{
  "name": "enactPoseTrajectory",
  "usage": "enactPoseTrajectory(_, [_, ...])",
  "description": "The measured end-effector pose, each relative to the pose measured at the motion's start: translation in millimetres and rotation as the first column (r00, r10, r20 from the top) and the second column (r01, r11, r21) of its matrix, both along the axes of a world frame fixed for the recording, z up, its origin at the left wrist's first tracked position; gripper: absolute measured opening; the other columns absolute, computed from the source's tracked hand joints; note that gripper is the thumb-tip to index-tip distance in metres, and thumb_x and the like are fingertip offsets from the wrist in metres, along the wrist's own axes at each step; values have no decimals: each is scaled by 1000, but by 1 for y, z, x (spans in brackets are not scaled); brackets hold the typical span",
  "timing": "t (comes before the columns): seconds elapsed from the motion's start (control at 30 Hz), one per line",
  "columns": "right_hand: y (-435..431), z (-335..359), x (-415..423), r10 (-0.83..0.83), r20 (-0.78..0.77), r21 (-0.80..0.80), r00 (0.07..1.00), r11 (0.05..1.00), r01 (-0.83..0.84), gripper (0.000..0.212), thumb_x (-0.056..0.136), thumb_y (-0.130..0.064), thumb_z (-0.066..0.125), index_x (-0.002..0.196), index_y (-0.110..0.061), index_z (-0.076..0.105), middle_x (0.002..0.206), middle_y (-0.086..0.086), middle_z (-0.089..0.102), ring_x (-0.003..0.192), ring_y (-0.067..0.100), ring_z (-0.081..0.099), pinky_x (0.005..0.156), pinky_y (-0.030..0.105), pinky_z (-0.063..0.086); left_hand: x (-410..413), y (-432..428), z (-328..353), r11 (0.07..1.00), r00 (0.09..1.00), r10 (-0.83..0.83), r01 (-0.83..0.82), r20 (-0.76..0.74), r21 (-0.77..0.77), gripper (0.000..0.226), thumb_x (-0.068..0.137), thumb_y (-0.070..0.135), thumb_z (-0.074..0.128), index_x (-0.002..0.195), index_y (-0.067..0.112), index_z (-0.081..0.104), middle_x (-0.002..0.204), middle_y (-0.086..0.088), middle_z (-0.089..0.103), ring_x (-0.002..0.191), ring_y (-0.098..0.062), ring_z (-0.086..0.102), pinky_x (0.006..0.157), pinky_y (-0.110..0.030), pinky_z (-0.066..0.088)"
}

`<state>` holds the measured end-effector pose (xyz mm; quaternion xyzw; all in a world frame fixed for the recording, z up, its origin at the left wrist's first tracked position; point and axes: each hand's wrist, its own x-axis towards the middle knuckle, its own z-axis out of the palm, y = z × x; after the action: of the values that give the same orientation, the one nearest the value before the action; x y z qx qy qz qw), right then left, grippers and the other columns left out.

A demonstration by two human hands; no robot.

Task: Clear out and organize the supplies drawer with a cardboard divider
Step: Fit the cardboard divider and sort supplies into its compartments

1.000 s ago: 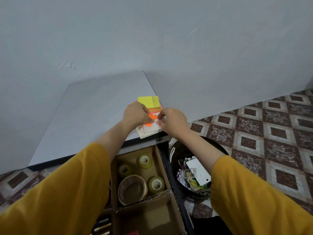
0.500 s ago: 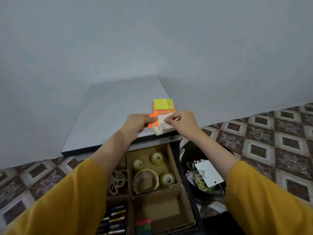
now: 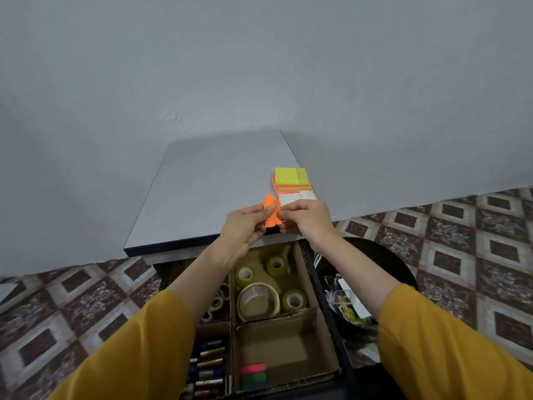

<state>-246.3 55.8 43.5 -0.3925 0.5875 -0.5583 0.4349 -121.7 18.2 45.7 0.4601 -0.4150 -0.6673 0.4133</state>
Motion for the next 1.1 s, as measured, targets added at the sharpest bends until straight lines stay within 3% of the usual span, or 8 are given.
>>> enactPoseTrajectory(0.2, [8,-2,9,11,93,15,996,1000,-12,9,81,4,65,74,-2,62,69,16,65,48,18,62,51,27,56,4,12,-8,998,999,11,-9,36,-61,21,84,13,66,103,6,68,66,2,70,61,-7,58,47,-15,39])
enactPoseTrajectory(0.37, [13,-1,13,126,224,-7,966,992,-128,11,86,4,60,80,-3,66,70,10,67,54,17,65,57,30,59,12,14,-12,998,999,35,-36,-32,-46,14,83,7,65,97,6,66,70,-2,66,55,-7,56,44,-13,41])
enactPoseTrajectory(0.5, [15,-4,16,179,197,-38,964,984,-175,15,80,10,64,83,-5,67,74,8,68,60,15,68,58,27,58,18,12,-15,997,994,77,-77,-81,3,5,80,4,66,80,5,61,68,-5,59,55,-7,51,49,-13,47])
enactPoseTrajectory(0.73, [13,-9,20,170,14,-49,985,984,-170,15,76,11,67,80,-3,68,74,9,67,60,14,66,56,20,56,32,8,-9,981,983,-73,102,-169,167,6,85,-4,57,80,-3,60,67,-11,68,59,-13,68,52,-14,53])
enactPoseTrajectory(0.8, [12,-10,17,178,-14,-32,984,983,-178,15,76,8,69,77,-7,70,71,6,69,58,14,65,54,21,54,39,8,-7,977,987,-146,155,-75,144,7,82,-7,59,88,-4,62,80,-13,69,71,-17,70,60,-18,56])
enactPoseTrajectory(0.9, [14,-11,12,211,-47,61,976,976,-208,13,77,8,68,85,-2,70,76,12,68,56,19,64,55,25,57,54,7,-8,933,867,-154,286,474,-220,42,70,3,78,108,14,61,110,-1,65,96,-13,64,81,-26,55])
enactPoseTrajectory(1.0, [18,-8,12,260,11,138,966,956,-259,22,77,13,65,96,3,61,80,19,66,54,22,67,54,26,58,58,11,0,606,595,28,629,803,-487,61,69,13,81,125,21,57,130,5,55,113,-9,52,94,-18,39])
enactPoseTrajectory(1.1, [21,-7,14,260,43,188,965,946,-263,30,76,16,64,99,0,54,80,21,65,52,23,66,52,26,57,54,10,1,366,372,237,822,898,-437,45,80,23,71,124,21,61,126,1,61,115,-16,53,94,-24,35])
